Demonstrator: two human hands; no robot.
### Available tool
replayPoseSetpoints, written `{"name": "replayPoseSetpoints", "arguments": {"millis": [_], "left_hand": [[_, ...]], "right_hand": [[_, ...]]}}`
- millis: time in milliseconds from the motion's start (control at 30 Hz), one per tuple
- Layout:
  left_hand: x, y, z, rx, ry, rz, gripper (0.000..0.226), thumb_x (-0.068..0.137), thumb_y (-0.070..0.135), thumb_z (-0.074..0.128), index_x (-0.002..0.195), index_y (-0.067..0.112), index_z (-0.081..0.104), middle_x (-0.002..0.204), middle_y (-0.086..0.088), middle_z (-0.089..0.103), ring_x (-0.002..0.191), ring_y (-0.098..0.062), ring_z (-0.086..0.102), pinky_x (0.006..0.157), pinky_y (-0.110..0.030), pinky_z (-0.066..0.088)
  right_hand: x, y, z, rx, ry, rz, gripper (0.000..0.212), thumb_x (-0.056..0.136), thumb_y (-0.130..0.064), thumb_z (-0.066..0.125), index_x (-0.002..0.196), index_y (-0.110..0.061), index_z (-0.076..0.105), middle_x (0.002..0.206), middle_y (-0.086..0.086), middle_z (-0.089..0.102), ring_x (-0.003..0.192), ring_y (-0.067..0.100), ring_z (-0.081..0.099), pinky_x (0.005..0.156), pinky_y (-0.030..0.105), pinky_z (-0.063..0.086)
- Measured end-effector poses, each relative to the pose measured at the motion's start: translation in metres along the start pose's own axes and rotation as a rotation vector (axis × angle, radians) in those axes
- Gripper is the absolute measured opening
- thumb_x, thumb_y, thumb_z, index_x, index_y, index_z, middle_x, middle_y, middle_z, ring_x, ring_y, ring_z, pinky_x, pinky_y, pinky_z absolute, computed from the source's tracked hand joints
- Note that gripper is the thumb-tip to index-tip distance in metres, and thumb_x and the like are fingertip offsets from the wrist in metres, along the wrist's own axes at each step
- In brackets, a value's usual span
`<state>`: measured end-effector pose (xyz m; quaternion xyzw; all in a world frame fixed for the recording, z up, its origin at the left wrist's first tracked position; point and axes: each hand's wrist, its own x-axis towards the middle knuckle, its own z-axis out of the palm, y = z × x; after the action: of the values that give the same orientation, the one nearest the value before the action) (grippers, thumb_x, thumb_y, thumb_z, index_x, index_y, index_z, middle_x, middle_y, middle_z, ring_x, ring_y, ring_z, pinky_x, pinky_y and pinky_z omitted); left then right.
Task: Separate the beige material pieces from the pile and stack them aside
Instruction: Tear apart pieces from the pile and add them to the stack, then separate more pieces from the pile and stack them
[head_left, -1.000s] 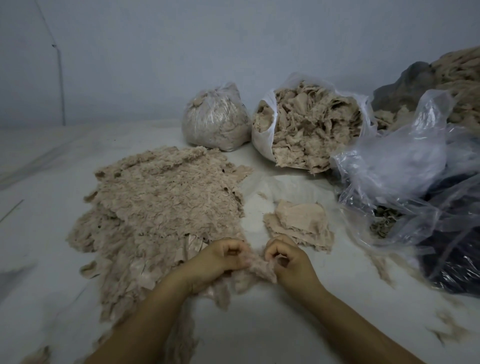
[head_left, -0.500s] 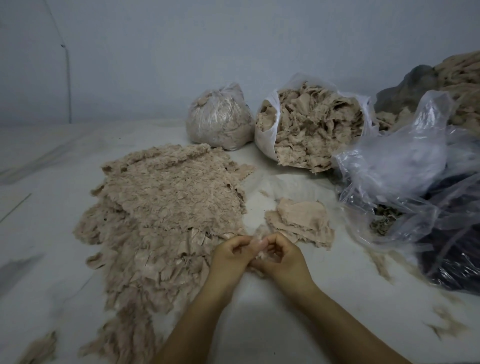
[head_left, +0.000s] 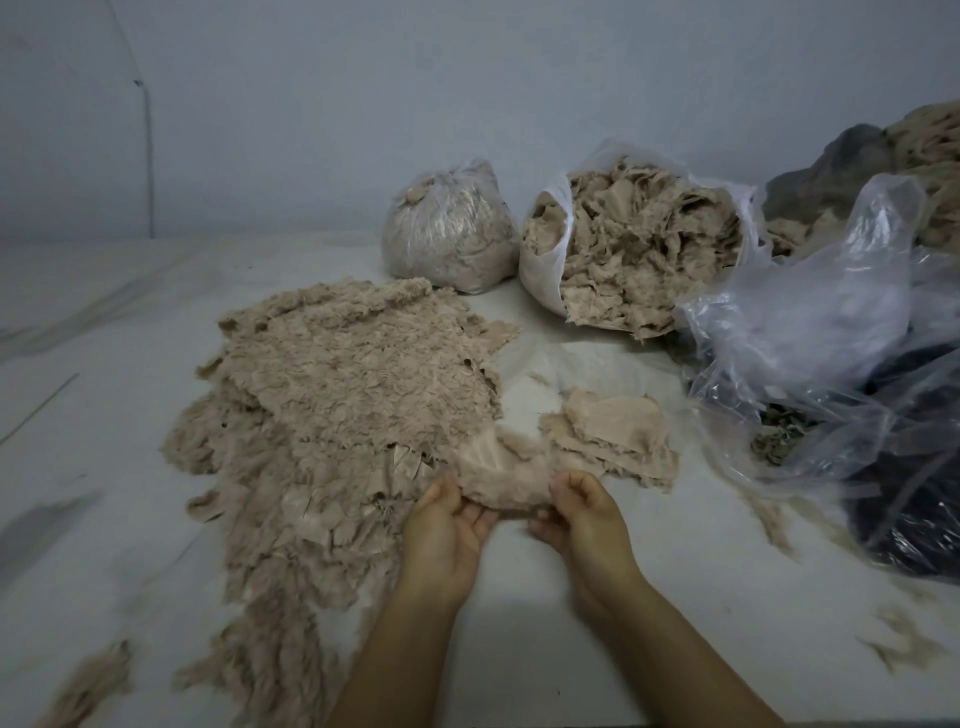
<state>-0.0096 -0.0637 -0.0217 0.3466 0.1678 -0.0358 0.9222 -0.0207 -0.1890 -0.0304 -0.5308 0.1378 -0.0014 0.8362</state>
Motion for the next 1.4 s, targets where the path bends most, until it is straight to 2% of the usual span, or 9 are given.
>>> {"name": "replayPoseSetpoints", "arguments": {"millis": [100, 233, 433, 567, 767, 867, 1100, 1300, 1400], "left_hand": [[-0.003, -0.005, 0.002, 0.052, -0.058, -0.022, 0.027, 0.101, 0.010, 0.036, 0.105, -0.003, 0.059, 0.092, -0.020, 0.072, 0.082, -0.027, 0.072, 0.065, -0.034, 0.060], [-0.010, -0.008, 0.009, 0.193, -0.189, -0.077, 0.046, 0.092, 0.036, 0.049, 0.093, -0.005, 0.071, 0.098, -0.027, 0.069, 0.089, -0.032, 0.071, 0.066, -0.033, 0.059], [-0.002, 0.002, 0.010, 0.066, 0.065, -0.012, 0.021, 0.097, 0.006, 0.043, 0.099, -0.005, 0.060, 0.088, -0.020, 0.069, 0.072, -0.025, 0.070, 0.063, -0.037, 0.059], [0.007, 0.016, 0.005, 0.018, 0.122, -0.001, 0.025, 0.093, -0.005, 0.043, 0.113, -0.002, 0.057, 0.099, -0.017, 0.066, 0.085, -0.024, 0.064, 0.076, -0.042, 0.052], [0.010, 0.021, 0.004, 0.075, 0.117, 0.068, 0.030, 0.094, -0.001, 0.048, 0.123, -0.001, 0.056, 0.107, -0.018, 0.068, 0.091, -0.027, 0.068, 0.079, -0.044, 0.056], [0.004, 0.013, 0.009, 0.115, 0.036, 0.028, 0.024, 0.093, 0.004, 0.052, 0.114, -0.006, 0.059, 0.093, -0.018, 0.072, 0.080, -0.026, 0.072, 0.062, -0.037, 0.060], [0.014, 0.024, 0.012, 0.106, 0.149, 0.111, 0.031, 0.096, 0.005, 0.049, 0.123, -0.010, 0.052, 0.111, -0.021, 0.064, 0.081, -0.023, 0.065, 0.059, -0.027, 0.058], [0.017, 0.028, 0.015, 0.403, 0.085, 0.072, 0.023, 0.088, -0.005, 0.052, 0.073, 0.002, 0.068, 0.071, -0.017, 0.070, 0.059, -0.023, 0.068, 0.051, -0.030, 0.057], [0.005, 0.016, 0.014, 0.515, -0.124, -0.087, 0.018, 0.086, 0.011, 0.063, 0.073, 0.002, 0.072, 0.070, -0.019, 0.070, 0.059, -0.028, 0.069, 0.049, -0.033, 0.056]], "right_hand": [[-0.001, -0.002, 0.003, -0.104, -0.089, 0.021, 0.037, 0.080, -0.041, 0.067, 0.099, -0.011, 0.058, 0.083, 0.009, 0.070, 0.071, 0.017, 0.068, 0.061, 0.028, 0.055], [-0.003, -0.001, 0.007, -0.236, -0.062, -0.184, 0.014, 0.083, -0.008, 0.071, 0.085, -0.009, 0.057, 0.074, 0.003, 0.060, 0.060, 0.007, 0.062, 0.051, 0.018, 0.050], [-0.007, -0.002, -0.001, -0.300, -0.109, -0.262, 0.018, 0.078, 0.005, 0.073, 0.074, -0.007, 0.059, 0.058, -0.004, 0.060, 0.052, 0.006, 0.053, 0.050, 0.018, 0.048], [-0.012, -0.002, -0.017, -0.384, -0.175, -0.136, 0.018, 0.074, 0.004, 0.076, 0.072, -0.004, 0.061, 0.055, 0.003, 0.063, 0.049, 0.011, 0.058, 0.050, 0.022, 0.051], [-0.006, -0.018, -0.023, -0.942, -0.275, -0.080, 0.022, 0.073, -0.023, 0.082, 0.079, -0.019, 0.062, 0.066, -0.007, 0.061, 0.052, -0.001, 0.054, 0.054, 0.016, 0.046], [-0.005, -0.016, -0.009, -0.760, -0.260, -0.051, 0.033, 0.076, -0.040, 0.077, 0.098, -0.031, 0.054, 0.088, -0.004, 0.064, 0.061, 0.005, 0.063, 0.056, 0.019, 0.049], [-0.006, -0.001, -0.007, -0.587, -0.327, 0.068, 0.014, 0.079, 0.005, 0.072, 0.078, -0.004, 0.062, 0.055, 0.004, 0.064, 0.046, 0.015, 0.061, 0.052, 0.028, 0.054], [-0.005, -0.012, -0.004, -0.912, -0.221, -0.159, 0.060, 0.061, -0.054, 0.083, 0.109, -0.042, 0.049, 0.105, -0.017, 0.056, 0.080, -0.006, 0.060, 0.060, 0.007, 0.043], [0.001, -0.011, 0.005, -0.789, -0.088, -0.324, 0.039, 0.071, -0.052, 0.076, 0.098, -0.041, 0.050, 0.091, -0.021, 0.058, 0.078, -0.009, 0.054, 0.060, 0.009, 0.040]]}}
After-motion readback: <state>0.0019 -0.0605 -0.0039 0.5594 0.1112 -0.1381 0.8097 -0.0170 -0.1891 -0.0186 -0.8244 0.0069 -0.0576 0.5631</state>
